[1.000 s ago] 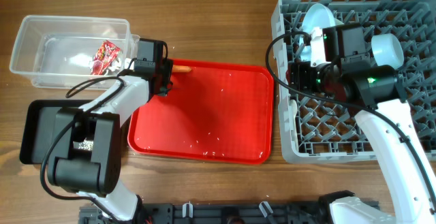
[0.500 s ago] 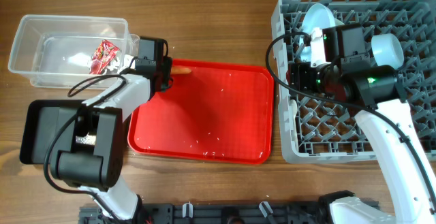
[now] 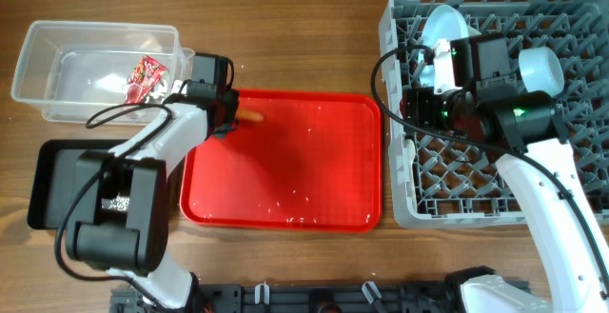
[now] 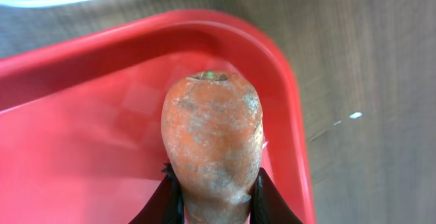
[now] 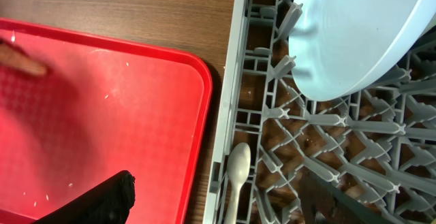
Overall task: Sort waste into correct bins and load items into the dishwasher rack
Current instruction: 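Carry the carrot onto the black tray and release it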
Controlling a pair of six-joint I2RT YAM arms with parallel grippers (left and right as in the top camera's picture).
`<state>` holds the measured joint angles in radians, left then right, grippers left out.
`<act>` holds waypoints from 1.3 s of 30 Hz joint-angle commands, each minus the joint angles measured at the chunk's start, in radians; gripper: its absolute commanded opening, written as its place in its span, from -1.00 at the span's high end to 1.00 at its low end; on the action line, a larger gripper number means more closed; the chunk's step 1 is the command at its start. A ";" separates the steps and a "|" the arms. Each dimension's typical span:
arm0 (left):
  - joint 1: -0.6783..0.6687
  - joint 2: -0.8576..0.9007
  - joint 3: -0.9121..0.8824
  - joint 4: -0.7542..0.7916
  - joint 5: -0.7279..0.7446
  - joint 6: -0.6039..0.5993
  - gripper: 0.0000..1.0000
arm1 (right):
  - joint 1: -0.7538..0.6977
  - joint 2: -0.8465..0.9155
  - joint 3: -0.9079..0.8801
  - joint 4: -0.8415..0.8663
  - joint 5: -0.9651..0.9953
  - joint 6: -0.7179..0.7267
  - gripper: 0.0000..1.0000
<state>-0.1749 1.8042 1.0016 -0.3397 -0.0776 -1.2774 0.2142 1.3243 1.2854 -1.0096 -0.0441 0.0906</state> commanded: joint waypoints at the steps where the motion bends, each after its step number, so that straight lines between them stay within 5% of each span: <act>1: 0.003 -0.092 -0.032 -0.108 0.001 0.126 0.64 | 0.000 -0.004 0.015 0.001 -0.008 0.017 -0.59; 10: 0.003 -0.372 -0.032 -0.520 0.008 0.233 0.69 | 0.000 -0.004 0.015 0.002 -0.008 0.016 -0.59; 14: 0.031 -0.519 -0.032 -0.695 -0.212 0.241 0.71 | 0.000 -0.004 0.015 0.002 -0.008 0.016 -0.59; 23: 0.576 -0.435 -0.033 -0.621 -0.238 0.253 0.81 | 0.000 -0.004 0.015 0.000 -0.008 0.016 -0.59; 31: 0.693 -0.176 -0.033 -0.512 -0.238 0.279 0.79 | 0.000 -0.004 0.015 0.000 -0.008 0.016 -0.59; 33: 0.694 -0.141 -0.033 -0.501 -0.238 0.284 0.74 | 0.000 -0.004 0.015 0.000 -0.008 0.016 -0.59; 39: 0.694 -0.152 -0.032 -0.502 -0.238 0.359 0.05 | 0.000 -0.004 0.015 0.002 -0.008 0.016 -0.60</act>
<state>0.5129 1.6600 0.9676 -0.8433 -0.2947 -0.9863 0.2142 1.3243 1.2854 -1.0096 -0.0441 0.0906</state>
